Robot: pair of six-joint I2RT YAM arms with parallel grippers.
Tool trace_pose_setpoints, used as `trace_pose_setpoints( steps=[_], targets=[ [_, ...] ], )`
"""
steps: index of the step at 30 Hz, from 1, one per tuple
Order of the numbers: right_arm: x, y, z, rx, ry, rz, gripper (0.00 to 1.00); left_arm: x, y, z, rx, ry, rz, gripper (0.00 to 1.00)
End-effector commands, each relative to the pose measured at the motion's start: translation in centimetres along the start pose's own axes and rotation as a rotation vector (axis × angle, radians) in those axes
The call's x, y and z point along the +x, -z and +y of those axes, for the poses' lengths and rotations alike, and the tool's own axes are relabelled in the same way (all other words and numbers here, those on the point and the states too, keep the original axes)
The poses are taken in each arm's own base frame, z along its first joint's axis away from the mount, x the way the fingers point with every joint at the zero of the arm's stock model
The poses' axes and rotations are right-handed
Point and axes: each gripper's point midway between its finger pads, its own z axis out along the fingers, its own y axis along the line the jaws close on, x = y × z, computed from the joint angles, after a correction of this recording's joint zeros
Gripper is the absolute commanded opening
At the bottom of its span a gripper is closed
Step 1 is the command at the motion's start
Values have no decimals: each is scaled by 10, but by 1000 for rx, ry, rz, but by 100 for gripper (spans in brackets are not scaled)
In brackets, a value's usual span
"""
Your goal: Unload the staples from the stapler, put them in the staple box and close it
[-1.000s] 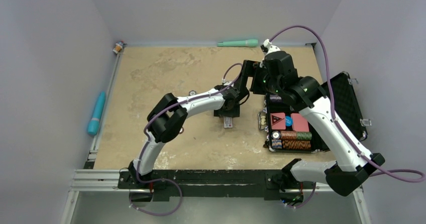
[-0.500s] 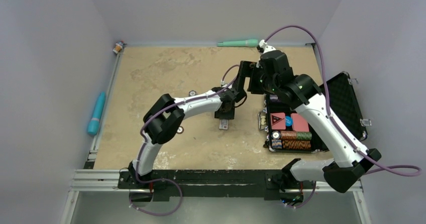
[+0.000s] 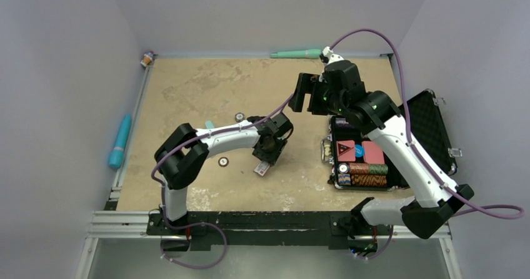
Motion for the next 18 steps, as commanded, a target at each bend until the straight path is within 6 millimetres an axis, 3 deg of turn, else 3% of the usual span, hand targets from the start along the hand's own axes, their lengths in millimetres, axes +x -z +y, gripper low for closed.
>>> trace_pose_setpoints(
  steps=[1,4,10,15,18],
  targets=[
    [-18,11,11,-46,-24,-68,90,12,18,3,72,-275,7,47],
    [-15,12,9,-49,-27,-63,90,14,16,10,66,-381,0,50],
    [-8,16,7,-51,-32,-51,90,-3,27,17,36,-505,-80,64],
    [-9,19,3,-34,-35,-56,91,-19,63,28,-27,-467,-174,71],
    [-17,21,2,-21,-30,-74,91,-17,92,33,-32,-367,-240,73]
  ],
)
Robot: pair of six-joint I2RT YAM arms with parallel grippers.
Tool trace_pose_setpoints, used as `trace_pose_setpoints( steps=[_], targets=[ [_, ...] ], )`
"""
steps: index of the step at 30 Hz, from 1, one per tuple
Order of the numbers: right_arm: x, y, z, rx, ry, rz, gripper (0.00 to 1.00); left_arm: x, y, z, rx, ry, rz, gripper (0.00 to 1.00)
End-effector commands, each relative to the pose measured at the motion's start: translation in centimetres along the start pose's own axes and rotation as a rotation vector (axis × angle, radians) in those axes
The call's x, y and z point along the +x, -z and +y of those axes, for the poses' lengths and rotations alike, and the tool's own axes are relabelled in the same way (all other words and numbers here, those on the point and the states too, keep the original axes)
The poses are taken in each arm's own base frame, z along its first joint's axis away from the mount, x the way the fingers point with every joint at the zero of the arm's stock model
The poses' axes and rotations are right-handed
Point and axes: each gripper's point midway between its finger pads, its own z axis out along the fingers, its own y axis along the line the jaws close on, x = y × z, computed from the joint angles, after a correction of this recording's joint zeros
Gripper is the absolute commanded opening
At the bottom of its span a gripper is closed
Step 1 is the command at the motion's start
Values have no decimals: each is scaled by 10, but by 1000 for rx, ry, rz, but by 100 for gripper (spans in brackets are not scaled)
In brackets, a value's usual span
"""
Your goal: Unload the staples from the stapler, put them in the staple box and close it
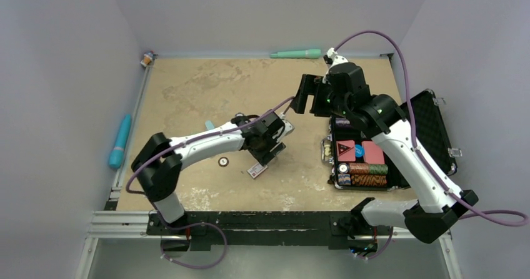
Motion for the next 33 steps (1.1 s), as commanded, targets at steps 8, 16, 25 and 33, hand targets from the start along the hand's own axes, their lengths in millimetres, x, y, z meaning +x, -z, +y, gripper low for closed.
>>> trace_pose_setpoints(
  steps=[8,16,25,33],
  targets=[
    [-46,3,-29,110,34,-135,91,29,97,21,-82,475,-242,68],
    [-8,-41,-47,59,79,0,77,98,87,1,-1,737,-210,39],
    [66,-92,-54,-38,99,225,41,138,57,-23,120,968,-204,9],
    [119,-128,-65,-62,105,370,0,130,28,-34,154,963,-150,0]
  ],
)
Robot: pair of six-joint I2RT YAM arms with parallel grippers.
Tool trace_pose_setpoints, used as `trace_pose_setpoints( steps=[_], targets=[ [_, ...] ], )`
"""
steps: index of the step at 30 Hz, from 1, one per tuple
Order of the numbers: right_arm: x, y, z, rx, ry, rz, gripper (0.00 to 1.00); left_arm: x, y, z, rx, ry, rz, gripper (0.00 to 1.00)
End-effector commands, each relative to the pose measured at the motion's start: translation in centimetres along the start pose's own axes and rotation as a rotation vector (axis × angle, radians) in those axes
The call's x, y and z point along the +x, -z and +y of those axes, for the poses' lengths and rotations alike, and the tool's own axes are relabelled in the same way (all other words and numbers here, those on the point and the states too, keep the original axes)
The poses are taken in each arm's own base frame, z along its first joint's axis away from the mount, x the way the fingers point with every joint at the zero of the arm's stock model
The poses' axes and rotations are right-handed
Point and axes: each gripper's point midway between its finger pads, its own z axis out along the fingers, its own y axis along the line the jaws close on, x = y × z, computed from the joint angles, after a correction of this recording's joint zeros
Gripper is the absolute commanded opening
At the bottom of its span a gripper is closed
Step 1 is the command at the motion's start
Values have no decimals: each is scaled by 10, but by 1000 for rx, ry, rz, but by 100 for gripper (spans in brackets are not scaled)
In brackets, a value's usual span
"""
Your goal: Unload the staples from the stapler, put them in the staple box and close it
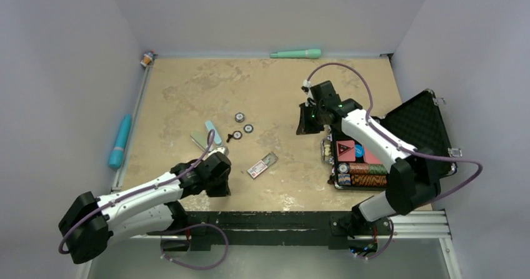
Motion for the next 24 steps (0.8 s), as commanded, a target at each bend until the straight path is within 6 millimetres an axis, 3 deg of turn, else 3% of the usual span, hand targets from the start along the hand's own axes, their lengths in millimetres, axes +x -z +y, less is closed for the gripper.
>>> trace_pose_setpoints(
  steps=[1,5,12,24],
  targets=[
    [6,-22,15,-79,46,19,0,-17,-12,-35,102,23,-18,0],
    [21,-46,23,-80,77,75,0,-23,-20,-52,111,-7,16,0],
    [36,-82,30,-106,97,146,0,-35,-26,-64,87,-21,24,0],
    [60,-107,28,-125,113,224,0,-42,-47,-62,28,-6,44,0]
  ],
)
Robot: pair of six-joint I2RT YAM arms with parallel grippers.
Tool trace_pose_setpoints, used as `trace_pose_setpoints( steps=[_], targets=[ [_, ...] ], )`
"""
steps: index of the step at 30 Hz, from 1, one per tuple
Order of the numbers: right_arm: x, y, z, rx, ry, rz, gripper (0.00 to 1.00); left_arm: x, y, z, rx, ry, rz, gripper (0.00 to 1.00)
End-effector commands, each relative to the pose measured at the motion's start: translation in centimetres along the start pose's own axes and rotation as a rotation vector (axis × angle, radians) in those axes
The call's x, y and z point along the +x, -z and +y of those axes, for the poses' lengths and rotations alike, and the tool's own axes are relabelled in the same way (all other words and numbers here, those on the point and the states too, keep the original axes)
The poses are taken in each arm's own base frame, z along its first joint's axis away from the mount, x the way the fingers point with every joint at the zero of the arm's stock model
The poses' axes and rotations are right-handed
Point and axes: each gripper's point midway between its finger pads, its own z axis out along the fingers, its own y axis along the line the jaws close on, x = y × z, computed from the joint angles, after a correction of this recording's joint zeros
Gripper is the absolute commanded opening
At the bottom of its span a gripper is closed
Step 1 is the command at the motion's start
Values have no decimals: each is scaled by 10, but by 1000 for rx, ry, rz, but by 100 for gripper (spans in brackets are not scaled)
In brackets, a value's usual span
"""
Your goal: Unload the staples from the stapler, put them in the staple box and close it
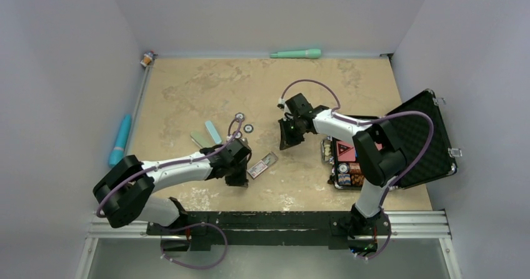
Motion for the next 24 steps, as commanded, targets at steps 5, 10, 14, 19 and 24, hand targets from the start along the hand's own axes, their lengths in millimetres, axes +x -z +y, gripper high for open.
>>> trace_pose_setpoints(
  steps=[5,10,14,19,24],
  targets=[
    [7,-13,15,-67,49,17,0,-24,-1,-11,1,0,-46,0],
    [16,-20,18,-66,61,42,0,-28,-3,-9,-10,-4,-45,0],
    [21,-22,19,-70,60,49,0,-31,-6,-9,-20,-15,-38,0],
    [24,-23,19,-71,60,57,0,-31,-8,-9,-27,-18,-33,0],
    [26,-25,22,-77,64,66,0,-32,-11,-10,-29,-24,-30,0]
  ],
)
